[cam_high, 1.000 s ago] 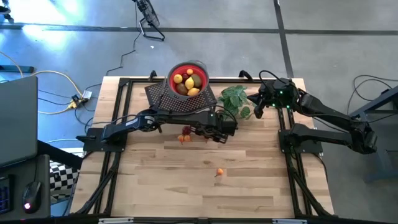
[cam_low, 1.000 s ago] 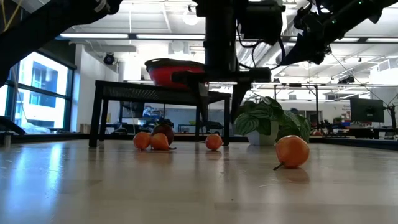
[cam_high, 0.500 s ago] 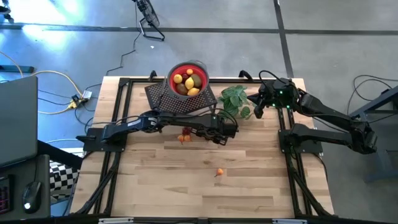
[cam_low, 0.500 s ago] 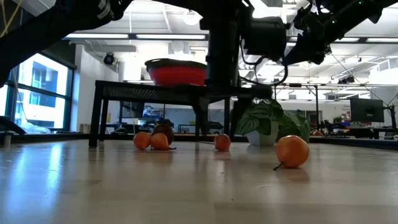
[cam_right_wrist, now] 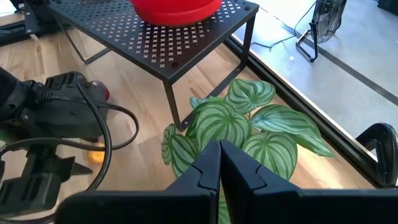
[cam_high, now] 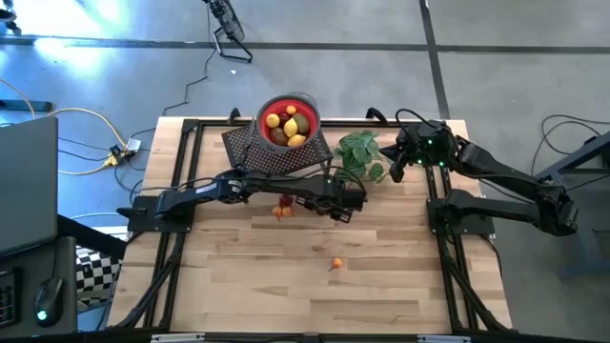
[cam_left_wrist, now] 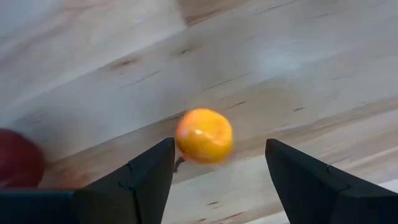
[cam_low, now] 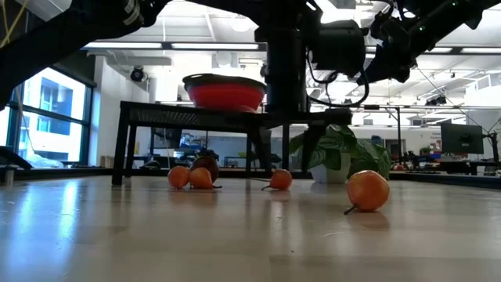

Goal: Pick & Place Fruit
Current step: Put the orange pear into the red basket on the shelf

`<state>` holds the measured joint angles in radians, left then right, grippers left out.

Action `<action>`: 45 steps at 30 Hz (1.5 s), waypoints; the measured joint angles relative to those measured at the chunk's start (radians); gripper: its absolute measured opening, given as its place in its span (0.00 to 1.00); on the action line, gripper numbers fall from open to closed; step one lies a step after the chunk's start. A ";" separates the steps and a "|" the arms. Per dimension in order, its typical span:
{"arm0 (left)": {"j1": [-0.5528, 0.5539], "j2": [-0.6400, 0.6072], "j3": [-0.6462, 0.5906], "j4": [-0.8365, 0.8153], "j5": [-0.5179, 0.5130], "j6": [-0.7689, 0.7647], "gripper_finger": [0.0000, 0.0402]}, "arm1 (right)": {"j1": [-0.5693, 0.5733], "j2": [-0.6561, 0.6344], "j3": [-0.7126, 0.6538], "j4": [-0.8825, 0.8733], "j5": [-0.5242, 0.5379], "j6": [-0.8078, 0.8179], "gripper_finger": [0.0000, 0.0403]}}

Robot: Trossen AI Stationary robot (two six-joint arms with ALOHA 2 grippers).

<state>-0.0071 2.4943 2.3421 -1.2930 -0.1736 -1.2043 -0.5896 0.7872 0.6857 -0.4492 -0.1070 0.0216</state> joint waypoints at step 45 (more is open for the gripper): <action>0.000 0.010 -0.001 0.005 -0.014 0.052 0.61 | 0.000 0.000 0.000 -0.010 0.004 0.000 0.01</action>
<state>-0.0067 2.5038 2.3413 -1.2884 -0.1872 -1.1528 -0.5896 0.7872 0.6857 -0.4594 -0.1032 0.0216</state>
